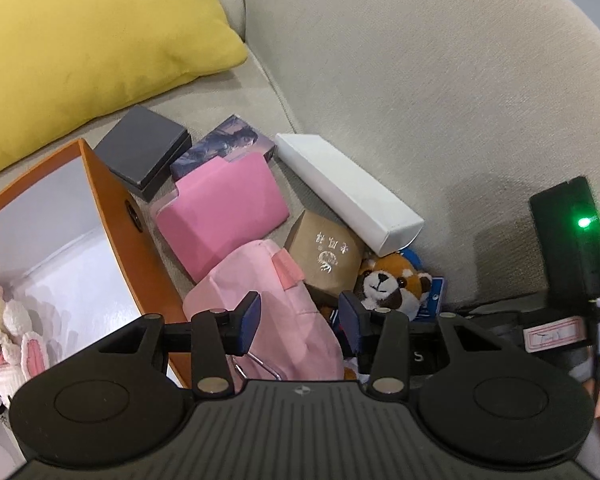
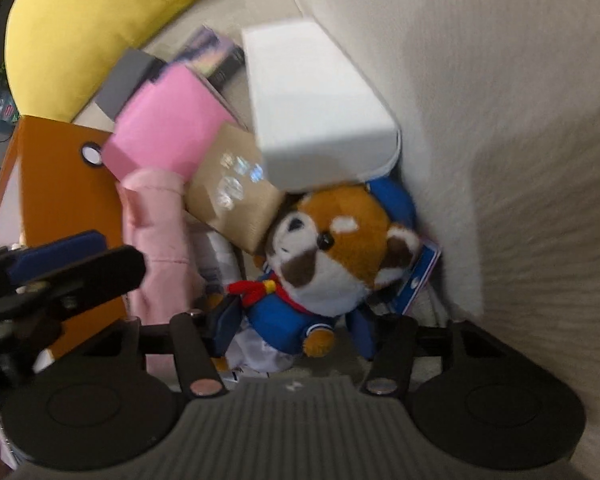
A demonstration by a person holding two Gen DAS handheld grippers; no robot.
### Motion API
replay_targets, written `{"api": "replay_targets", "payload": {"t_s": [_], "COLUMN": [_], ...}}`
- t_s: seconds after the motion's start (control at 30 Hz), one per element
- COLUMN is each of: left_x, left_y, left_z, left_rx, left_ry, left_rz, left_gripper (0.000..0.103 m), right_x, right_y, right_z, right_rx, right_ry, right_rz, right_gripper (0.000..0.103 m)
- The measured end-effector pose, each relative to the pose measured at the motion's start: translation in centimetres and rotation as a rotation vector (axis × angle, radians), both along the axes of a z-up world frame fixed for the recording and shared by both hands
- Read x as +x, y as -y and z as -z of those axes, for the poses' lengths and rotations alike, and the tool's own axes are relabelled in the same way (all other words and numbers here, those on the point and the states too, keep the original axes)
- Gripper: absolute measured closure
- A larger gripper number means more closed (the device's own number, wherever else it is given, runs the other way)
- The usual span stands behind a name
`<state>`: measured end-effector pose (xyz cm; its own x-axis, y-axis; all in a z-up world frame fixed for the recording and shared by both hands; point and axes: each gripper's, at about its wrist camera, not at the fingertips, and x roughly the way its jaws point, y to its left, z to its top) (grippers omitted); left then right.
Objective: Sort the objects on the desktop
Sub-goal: 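Grasp the red panda plush with the right tool while the left tool grasps the pink backpack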
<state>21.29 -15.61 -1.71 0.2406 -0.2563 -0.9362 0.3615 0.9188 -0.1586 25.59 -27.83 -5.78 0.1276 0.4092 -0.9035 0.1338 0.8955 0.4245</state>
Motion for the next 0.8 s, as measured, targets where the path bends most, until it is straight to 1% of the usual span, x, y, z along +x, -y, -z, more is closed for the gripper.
{"api": "replay_targets", "payload": {"t_s": [0.03, 0.07, 0.1, 0.17, 0.23, 0.3, 0.33, 0.4, 0.47, 0.57, 0.6, 0.67, 0.7, 0.73, 0.8], "left_x": [0.0, 0.0, 0.0, 0.1, 0.2, 0.2, 0.1, -0.1, -0.1, -0.4, -0.5, -0.3, -0.4, -0.5, -0.7], "left_y": [0.1, 0.2, 0.3, 0.2, 0.2, 0.4, 0.6, 1.1, 2.0, 3.6, 4.0, 4.1, 4.2, 4.1, 3.7], "left_z": [0.2, 0.3, 0.4, 0.6, 0.8, 1.1, 1.2, 1.4, 1.8, 2.4, 2.7, 3.5, 3.7, 3.8, 3.6], "left_rx": [0.006, 0.011, 0.015, 0.037, 0.053, 0.077, 0.089, 0.109, 0.144, 0.225, 0.239, 0.239, 0.245, 0.252, 0.238], "left_ry": [-0.005, -0.009, -0.014, -0.022, -0.038, -0.068, -0.068, -0.068, -0.065, -0.027, -0.022, -0.063, -0.060, -0.051, -0.041], "left_rz": [-0.003, -0.005, -0.009, -0.029, -0.038, -0.035, -0.026, -0.023, -0.018, 0.009, 0.019, 0.008, 0.006, 0.002, -0.007], "left_gripper": [0.053, 0.053, 0.056, 0.056, 0.051, 0.051, 0.050, 0.047, 0.041, 0.035, 0.035, 0.036, 0.038, 0.046, 0.049], "right_x": [-0.1, -0.2, -0.2, -0.4, -0.6, -1.2, -1.6, -2.2, -2.3, -2.3, -2.3, -2.5, -2.6, -2.6, -2.6], "right_y": [0.2, 0.1, 0.0, -0.3, -0.8, -1.6, -2.0, -2.6, -2.8, -2.4, -2.5, -2.8, -2.8, -2.7, -2.8], "right_z": [0.3, 0.2, -0.1, -0.8, -1.1, -1.9, -2.3, -3.3, -3.4, -3.3, -3.3, -3.5, -3.5, -3.6, -3.8], "right_rx": [0.024, 0.028, 0.019, -0.017, -0.048, -0.067, -0.066, -0.094, -0.100, -0.083, -0.085, -0.095, -0.100, -0.106, -0.116], "right_ry": [0.002, 0.005, 0.008, 0.017, 0.023, 0.041, 0.049, 0.086, 0.095, 0.085, 0.088, 0.098, 0.100, 0.103, 0.107], "right_rz": [0.015, 0.011, 0.002, -0.030, -0.075, -0.126, -0.150, -0.194, -0.204, -0.192, -0.196, -0.208, -0.213, -0.218, -0.222], "right_gripper": [0.050, 0.053, 0.056, 0.056, 0.057, 0.057, 0.058, 0.058, 0.058, 0.058, 0.058, 0.058, 0.058, 0.058, 0.058]}}
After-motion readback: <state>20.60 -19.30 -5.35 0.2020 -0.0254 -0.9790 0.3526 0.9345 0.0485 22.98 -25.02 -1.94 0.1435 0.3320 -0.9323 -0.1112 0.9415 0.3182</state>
